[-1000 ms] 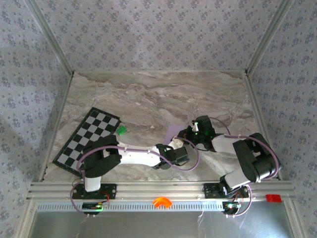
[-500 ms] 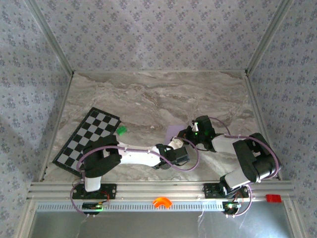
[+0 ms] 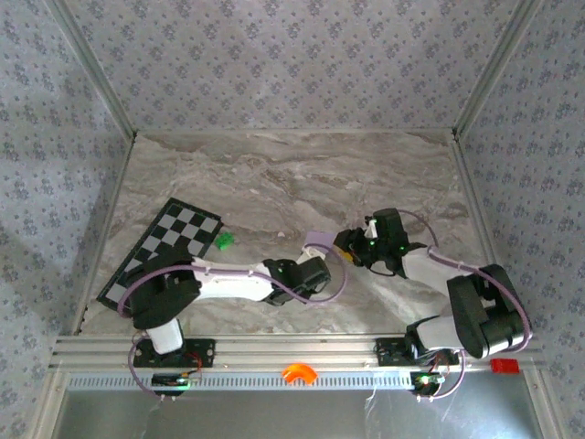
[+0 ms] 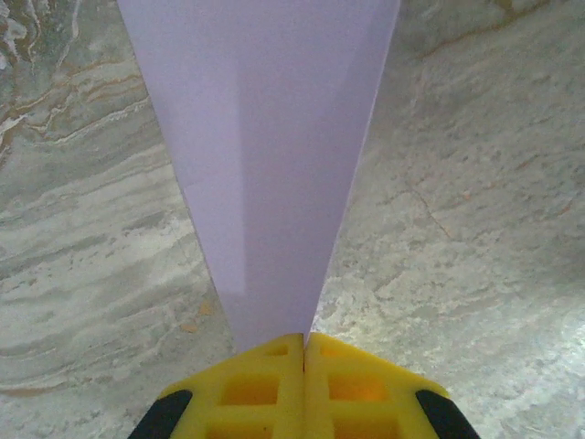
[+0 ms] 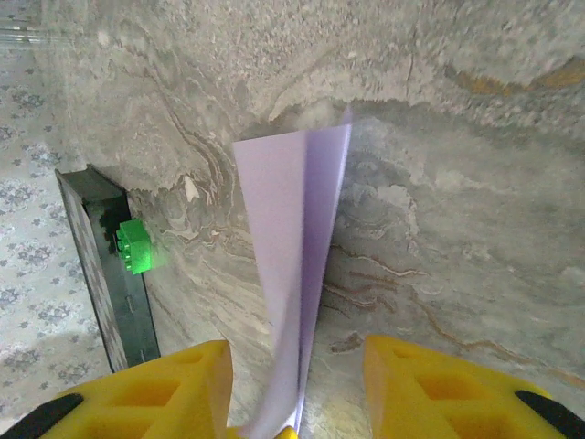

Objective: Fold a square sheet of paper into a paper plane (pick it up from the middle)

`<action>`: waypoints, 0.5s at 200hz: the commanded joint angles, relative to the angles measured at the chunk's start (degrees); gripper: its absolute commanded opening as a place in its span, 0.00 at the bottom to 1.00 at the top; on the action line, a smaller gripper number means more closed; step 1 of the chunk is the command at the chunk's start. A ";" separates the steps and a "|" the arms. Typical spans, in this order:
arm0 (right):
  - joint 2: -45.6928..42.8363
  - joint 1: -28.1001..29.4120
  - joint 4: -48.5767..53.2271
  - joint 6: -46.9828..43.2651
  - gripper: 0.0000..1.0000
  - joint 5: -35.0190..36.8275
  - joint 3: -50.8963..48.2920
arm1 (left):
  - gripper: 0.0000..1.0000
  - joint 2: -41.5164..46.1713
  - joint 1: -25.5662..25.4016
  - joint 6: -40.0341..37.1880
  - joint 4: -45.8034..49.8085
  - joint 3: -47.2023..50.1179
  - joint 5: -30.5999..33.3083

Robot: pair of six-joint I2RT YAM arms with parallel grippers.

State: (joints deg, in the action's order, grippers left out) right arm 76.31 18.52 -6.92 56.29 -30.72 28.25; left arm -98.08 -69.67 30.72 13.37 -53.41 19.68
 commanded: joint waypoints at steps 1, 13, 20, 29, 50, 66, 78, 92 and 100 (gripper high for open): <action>-2.77 -1.15 7.60 -4.58 0.44 1.00 1.27 | 0.00 3.13 2.12 0.93 -7.84 2.76 -8.49; -4.15 -1.51 8.59 -5.14 0.44 1.40 0.94 | 0.00 3.71 3.14 1.33 -9.45 3.67 -10.76; -4.98 -1.63 9.04 -5.30 0.44 1.64 0.67 | 0.00 3.95 3.54 1.38 -10.23 4.23 -11.70; -5.70 -1.81 9.31 -5.41 0.44 1.74 0.36 | 0.00 4.12 3.98 1.57 -10.95 4.73 -12.61; -7.20 -2.13 9.67 -5.40 0.44 1.72 -0.51 | 0.00 4.30 4.67 1.94 -11.85 5.41 -13.90; -7.99 -2.26 9.73 -5.44 0.45 1.76 -0.98 | 0.00 4.28 5.24 2.24 -12.21 5.77 -14.66; -8.49 -2.34 9.77 -5.35 0.45 1.68 -1.26 | 0.00 4.30 5.42 2.56 -12.48 6.08 -14.80; -8.98 -2.44 9.87 -5.34 0.45 1.67 -1.68 | 0.00 4.40 5.85 2.92 -13.22 6.59 -15.68; -9.16 -2.48 9.75 -5.40 0.45 1.71 -1.89 | 0.00 4.71 6.05 3.09 -13.51 6.97 -16.05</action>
State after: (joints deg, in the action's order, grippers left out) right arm 68.38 16.58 1.08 51.96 -29.69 27.51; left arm -95.57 -64.42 32.64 2.07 -47.53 6.20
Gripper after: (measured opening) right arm 0.446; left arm 0.052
